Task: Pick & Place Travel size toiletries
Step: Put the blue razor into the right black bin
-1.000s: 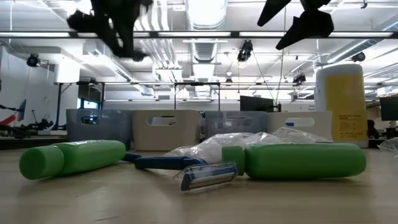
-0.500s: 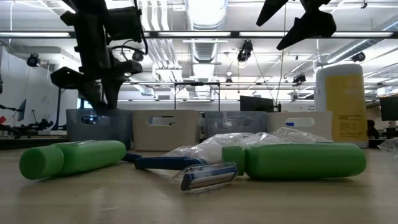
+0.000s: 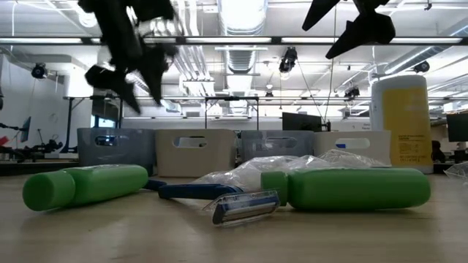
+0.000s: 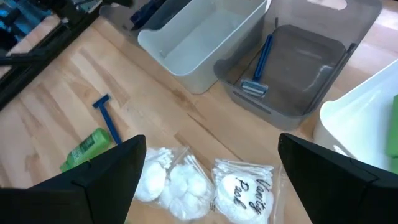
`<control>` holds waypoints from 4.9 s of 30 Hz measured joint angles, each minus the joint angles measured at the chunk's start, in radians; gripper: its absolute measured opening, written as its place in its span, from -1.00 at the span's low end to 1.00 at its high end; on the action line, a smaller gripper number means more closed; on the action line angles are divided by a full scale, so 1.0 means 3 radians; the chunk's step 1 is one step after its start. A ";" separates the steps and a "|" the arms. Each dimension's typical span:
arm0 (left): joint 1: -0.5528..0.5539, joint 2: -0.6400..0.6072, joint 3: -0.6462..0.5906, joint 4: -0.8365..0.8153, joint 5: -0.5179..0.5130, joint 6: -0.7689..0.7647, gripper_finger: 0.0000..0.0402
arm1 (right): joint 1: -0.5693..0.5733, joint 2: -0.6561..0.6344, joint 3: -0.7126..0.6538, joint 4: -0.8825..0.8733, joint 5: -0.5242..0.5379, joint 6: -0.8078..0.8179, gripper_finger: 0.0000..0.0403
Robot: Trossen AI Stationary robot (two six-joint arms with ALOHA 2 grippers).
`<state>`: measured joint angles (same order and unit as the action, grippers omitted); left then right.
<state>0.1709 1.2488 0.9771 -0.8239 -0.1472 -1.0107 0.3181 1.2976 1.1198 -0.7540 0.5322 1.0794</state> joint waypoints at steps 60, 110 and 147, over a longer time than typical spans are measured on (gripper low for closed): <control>-0.1808 0.0670 -0.0475 0.1076 0.0143 0.2804 0.05 | 0.0140 0.0117 0.0014 0.0112 -0.0213 -0.0031 0.81; -0.1599 0.0891 -0.0548 0.1693 0.0408 0.2343 -0.82 | 0.0366 0.0132 0.0013 0.0354 -0.0507 0.0070 0.81; -0.0952 0.0791 0.0300 0.3113 -0.0376 0.1333 -0.82 | 0.0323 0.0141 -0.0066 0.1492 0.1037 0.1354 0.77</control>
<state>-0.1146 1.4860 1.0672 0.1100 -0.2600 -0.6109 0.4150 1.3399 1.1001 -0.3062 0.8433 1.4857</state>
